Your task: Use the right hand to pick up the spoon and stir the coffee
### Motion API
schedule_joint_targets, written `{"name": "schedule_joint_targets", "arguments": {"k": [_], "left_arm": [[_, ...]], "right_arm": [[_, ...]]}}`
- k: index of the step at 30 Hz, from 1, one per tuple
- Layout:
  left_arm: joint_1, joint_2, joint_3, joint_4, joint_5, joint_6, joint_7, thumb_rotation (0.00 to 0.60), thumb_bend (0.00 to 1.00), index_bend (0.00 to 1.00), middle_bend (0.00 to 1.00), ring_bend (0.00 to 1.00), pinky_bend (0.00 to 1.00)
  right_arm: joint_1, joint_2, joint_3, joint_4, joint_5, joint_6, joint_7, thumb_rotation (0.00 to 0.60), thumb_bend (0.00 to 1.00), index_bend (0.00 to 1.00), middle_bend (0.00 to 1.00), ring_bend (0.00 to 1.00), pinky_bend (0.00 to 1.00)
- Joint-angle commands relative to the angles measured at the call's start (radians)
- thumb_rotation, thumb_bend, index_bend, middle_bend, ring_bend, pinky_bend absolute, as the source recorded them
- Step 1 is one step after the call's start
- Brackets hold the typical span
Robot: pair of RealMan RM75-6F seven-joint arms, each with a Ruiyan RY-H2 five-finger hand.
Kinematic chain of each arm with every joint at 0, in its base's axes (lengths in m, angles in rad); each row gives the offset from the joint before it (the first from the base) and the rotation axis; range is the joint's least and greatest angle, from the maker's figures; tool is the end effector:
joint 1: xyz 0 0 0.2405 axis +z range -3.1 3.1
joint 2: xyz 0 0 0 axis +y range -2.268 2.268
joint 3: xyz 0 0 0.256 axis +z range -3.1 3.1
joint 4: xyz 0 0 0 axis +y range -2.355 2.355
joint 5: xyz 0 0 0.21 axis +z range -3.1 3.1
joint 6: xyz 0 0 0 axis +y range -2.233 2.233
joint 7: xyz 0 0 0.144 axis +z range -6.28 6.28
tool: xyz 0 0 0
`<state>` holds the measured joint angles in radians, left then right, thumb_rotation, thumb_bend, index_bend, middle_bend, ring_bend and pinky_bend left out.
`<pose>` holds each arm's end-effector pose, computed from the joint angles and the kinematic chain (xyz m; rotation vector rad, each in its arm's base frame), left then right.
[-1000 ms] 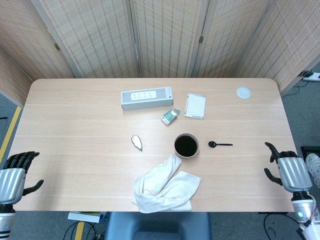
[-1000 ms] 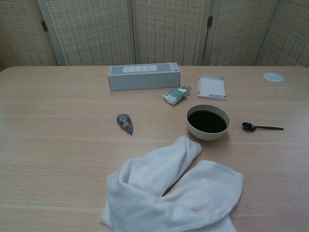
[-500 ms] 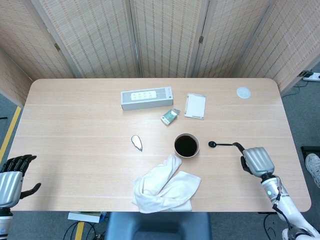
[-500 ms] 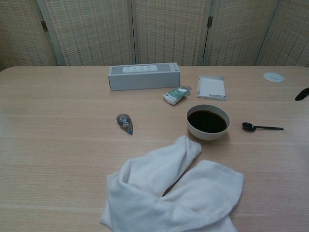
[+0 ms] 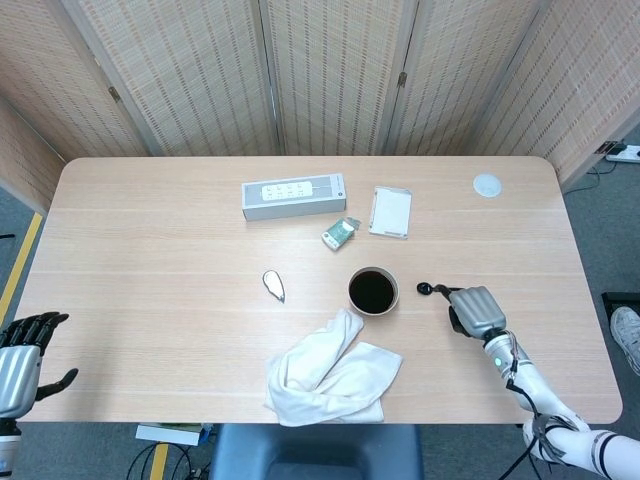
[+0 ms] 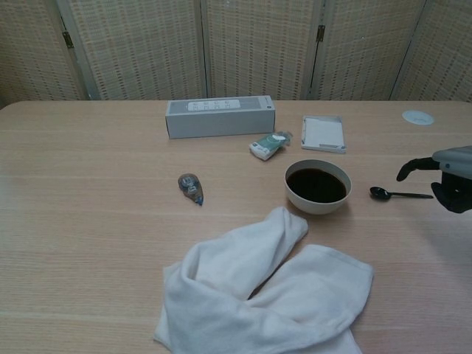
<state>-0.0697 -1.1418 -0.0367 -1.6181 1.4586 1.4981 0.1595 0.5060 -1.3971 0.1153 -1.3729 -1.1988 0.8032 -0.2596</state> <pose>-0.3163 0.1732 0.1533 -1.3860 -0.8329 -0.7738 -0.2847 -0.3064 0.0225 1.8295 -1.0488 0.5476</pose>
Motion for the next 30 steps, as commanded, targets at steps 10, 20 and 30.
{"name": "schedule_joint_targets", "arguments": {"k": [10,20,30], "left_arm": [[0.004,0.000,0.000,-0.004,0.001,0.005,0.008,0.600,0.22,0.22,0.21,0.19,0.19],[0.009,0.006,-0.003,-0.004,-0.001,0.010,0.003,0.600,0.21,0.22,0.21,0.19,0.19],[0.017,0.006,-0.001,-0.001,-0.007,0.012,0.000,0.600,0.22,0.22,0.21,0.19,0.19]], "right_arm": [[0.076,-0.095,0.002,0.143,0.061,-0.083,0.017,0.600,0.79,0.22,1.00,1.00,1.00],[0.111,-0.143,-0.004,0.214,0.076,-0.112,0.027,0.600,0.79,0.22,1.00,1.00,1.00],[0.128,-0.162,-0.022,0.219,0.070,-0.120,0.025,0.600,0.79,0.22,1.00,1.00,1.00]]}}
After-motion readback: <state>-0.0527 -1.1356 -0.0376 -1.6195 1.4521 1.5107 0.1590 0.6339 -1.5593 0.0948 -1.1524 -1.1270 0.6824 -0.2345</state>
